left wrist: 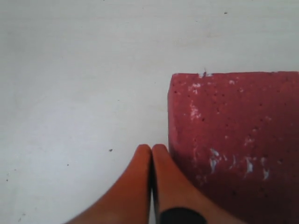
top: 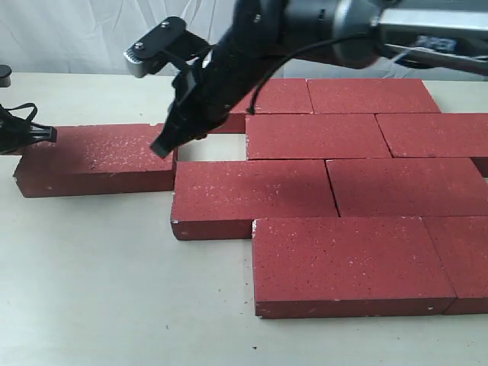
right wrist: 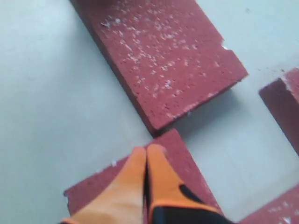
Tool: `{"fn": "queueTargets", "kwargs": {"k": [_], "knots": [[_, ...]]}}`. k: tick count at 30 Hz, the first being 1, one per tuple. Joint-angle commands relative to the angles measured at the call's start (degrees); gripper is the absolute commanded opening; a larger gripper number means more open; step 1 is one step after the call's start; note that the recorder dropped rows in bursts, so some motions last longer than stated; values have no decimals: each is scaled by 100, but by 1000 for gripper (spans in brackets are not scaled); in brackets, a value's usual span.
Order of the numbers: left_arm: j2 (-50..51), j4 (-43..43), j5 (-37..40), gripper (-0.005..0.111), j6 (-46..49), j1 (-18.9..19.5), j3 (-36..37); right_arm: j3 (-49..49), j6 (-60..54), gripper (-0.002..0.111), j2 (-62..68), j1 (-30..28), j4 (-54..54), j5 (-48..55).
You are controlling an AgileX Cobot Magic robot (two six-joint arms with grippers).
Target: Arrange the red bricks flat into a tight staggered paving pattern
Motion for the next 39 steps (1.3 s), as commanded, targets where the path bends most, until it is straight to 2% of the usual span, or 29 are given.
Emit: {"fn": "queueTargets", "kwargs": {"k": [1, 6, 13, 20, 28, 33, 39], "knots": [[-16, -136, -109, 0, -5, -31, -4, -1393, -54, -1, 946, 109, 23, 924], [-16, -241, -245, 0, -5, -61, -4, -2221, -54, -1, 1759, 203, 4, 1227], [-16, -230, -501, 0, -5, -309, -4, -2306, -54, -1, 2167, 216, 37, 790], [-16, -218, -543, 0, -5, -375, -4, -2306, -63, -1, 2195, 216, 1, 674], [-16, 442, -428, 0, -5, -263, -4, -2306, -63, -1, 2195, 216, 71, 724], [-16, 438, -388, 0, -5, -24, -4, -2306, -63, -1, 2195, 216, 32, 747], [-16, 438, -424, 0, -5, -12, -4, -2306, -52, -1, 2207, 216, 85, 764]]}}
